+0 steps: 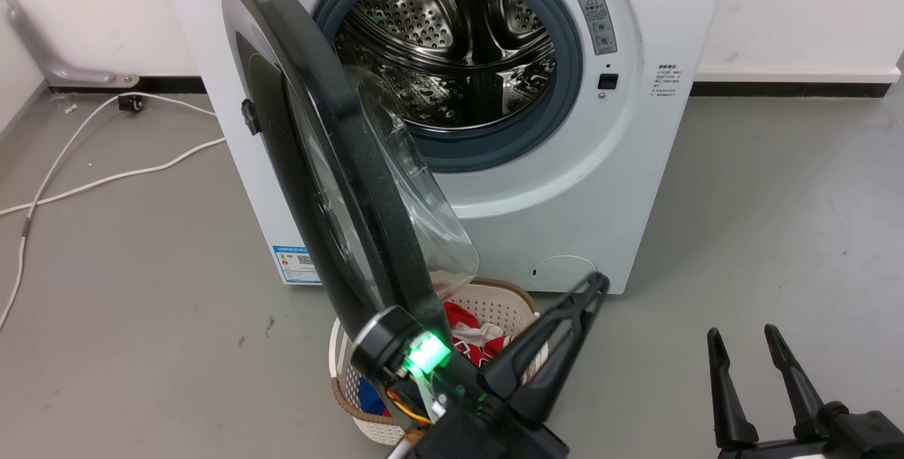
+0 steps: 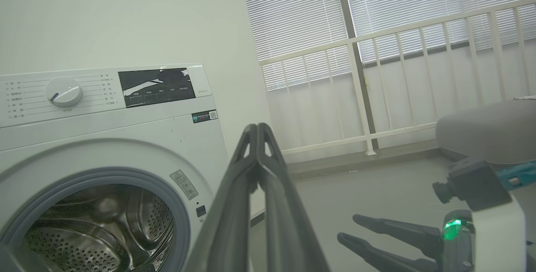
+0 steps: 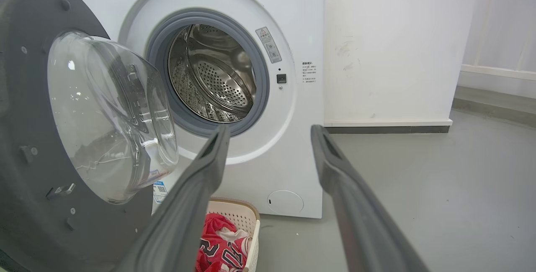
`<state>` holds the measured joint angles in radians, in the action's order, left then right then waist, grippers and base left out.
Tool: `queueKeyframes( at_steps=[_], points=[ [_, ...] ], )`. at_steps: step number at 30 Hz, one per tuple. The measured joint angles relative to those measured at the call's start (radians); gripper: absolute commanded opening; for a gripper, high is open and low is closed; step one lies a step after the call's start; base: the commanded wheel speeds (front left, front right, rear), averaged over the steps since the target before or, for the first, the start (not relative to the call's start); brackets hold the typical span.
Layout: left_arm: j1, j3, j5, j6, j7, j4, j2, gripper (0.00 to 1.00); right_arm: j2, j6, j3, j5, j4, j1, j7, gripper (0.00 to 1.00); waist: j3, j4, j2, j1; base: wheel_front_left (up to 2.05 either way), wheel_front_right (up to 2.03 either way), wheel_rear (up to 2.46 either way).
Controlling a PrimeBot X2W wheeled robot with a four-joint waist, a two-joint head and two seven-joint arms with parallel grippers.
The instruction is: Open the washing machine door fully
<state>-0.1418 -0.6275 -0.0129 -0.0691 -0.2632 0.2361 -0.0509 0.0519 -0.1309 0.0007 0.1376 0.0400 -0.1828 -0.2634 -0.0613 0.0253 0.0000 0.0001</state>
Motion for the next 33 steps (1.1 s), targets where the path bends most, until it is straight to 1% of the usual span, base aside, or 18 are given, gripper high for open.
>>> queueKeyframes(
  at_steps=[7,14,21,26,27,29,33],
  points=[
    [0.026,-0.031,-0.017,0.007,0.000,-0.062,0.000,0.00,0.000,0.000,0.000,0.000,-0.003,0.004,0.000,1.00,0.007,0.011,0.0000,-0.0001,0.00,0.00,0.00],
    [0.065,-0.027,-0.039,0.007,0.000,-0.128,0.000,0.00,0.000,0.000,0.004,0.001,-0.011,0.004,0.000,1.00,0.015,0.027,0.0000,-0.0001,0.00,0.00,0.00],
    [0.107,-0.027,-0.047,-0.010,0.000,-0.200,0.000,0.00,0.000,0.000,0.008,0.003,-0.018,0.005,0.000,1.00,0.018,0.030,0.0000,0.0000,0.00,0.00,0.00],
    [0.126,0.011,-0.056,-0.012,0.000,-0.262,-0.002,0.00,0.000,0.000,0.011,0.003,-0.025,0.015,0.000,1.00,0.020,0.024,0.0000,-0.0001,0.00,0.00,0.00],
    [0.135,0.034,-0.062,-0.016,0.000,-0.285,-0.003,0.00,0.000,0.000,0.013,0.003,-0.030,0.015,0.000,1.00,0.019,0.022,0.0000,0.0000,0.00,0.00,0.00],
    [0.136,0.045,-0.062,-0.016,0.000,-0.296,-0.003,0.00,0.000,0.000,0.013,0.003,-0.032,0.015,0.000,1.00,0.019,0.020,0.0000,-0.0001,0.00,0.00,0.00],
    [0.136,0.105,-0.071,-0.010,0.000,-0.314,-0.002,0.00,0.000,0.000,0.015,0.003,-0.037,0.015,0.000,1.00,0.019,0.015,0.0000,-0.0001,0.00,0.00,0.00]
  ],
)
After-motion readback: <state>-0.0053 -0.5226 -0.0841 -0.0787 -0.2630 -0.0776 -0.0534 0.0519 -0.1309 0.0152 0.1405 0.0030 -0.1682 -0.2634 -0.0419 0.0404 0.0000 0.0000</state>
